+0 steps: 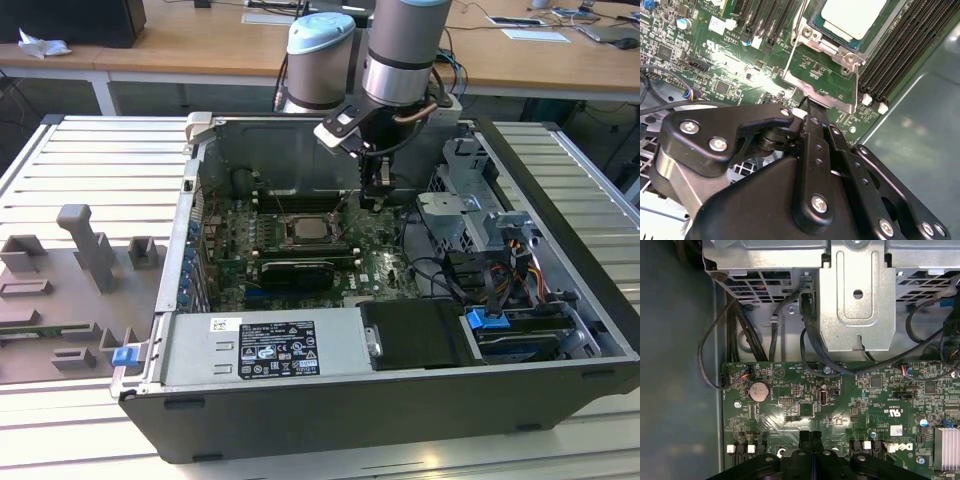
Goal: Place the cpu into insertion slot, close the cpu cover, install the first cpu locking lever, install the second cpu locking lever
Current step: 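Close the cpu cover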
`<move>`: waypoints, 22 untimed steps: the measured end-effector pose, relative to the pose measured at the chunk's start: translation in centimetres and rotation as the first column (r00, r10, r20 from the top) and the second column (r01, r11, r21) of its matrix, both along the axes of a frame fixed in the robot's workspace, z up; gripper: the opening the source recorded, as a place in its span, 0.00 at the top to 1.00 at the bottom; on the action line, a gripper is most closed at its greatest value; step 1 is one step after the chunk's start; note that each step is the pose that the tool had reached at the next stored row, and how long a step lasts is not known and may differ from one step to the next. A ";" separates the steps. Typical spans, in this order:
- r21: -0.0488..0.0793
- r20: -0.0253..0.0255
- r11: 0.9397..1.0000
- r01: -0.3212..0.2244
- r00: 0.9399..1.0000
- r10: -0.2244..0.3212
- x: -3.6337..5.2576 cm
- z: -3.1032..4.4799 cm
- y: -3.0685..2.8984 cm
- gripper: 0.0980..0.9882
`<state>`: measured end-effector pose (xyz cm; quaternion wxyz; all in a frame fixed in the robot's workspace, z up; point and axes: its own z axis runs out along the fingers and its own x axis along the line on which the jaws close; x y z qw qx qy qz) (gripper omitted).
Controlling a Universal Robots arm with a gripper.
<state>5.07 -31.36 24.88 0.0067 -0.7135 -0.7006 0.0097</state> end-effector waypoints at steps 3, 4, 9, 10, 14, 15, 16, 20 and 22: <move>0.000 0.000 1.000 0.000 1.000 0.000 -0.08 0.00 0.00 0.99; 0.000 0.000 1.000 0.000 1.000 0.000 -0.12 0.00 0.00 0.99; 0.000 0.000 1.000 0.000 1.000 0.000 -0.29 0.00 0.00 0.99; 0.000 0.000 1.000 0.000 1.000 0.000 -0.31 0.00 0.00 0.99; 0.000 0.000 1.000 0.000 1.000 0.000 -0.39 0.00 0.00 0.99; 0.000 0.000 1.000 0.000 1.000 0.000 -0.41 0.00 0.00 0.99; 0.000 0.000 1.000 0.000 1.000 0.000 -0.43 0.00 0.00 0.99; 0.000 0.000 1.000 0.000 1.000 0.000 -0.53 0.00 0.00 0.99; 0.000 0.000 1.000 0.000 1.000 0.000 -0.58 0.00 0.00 0.99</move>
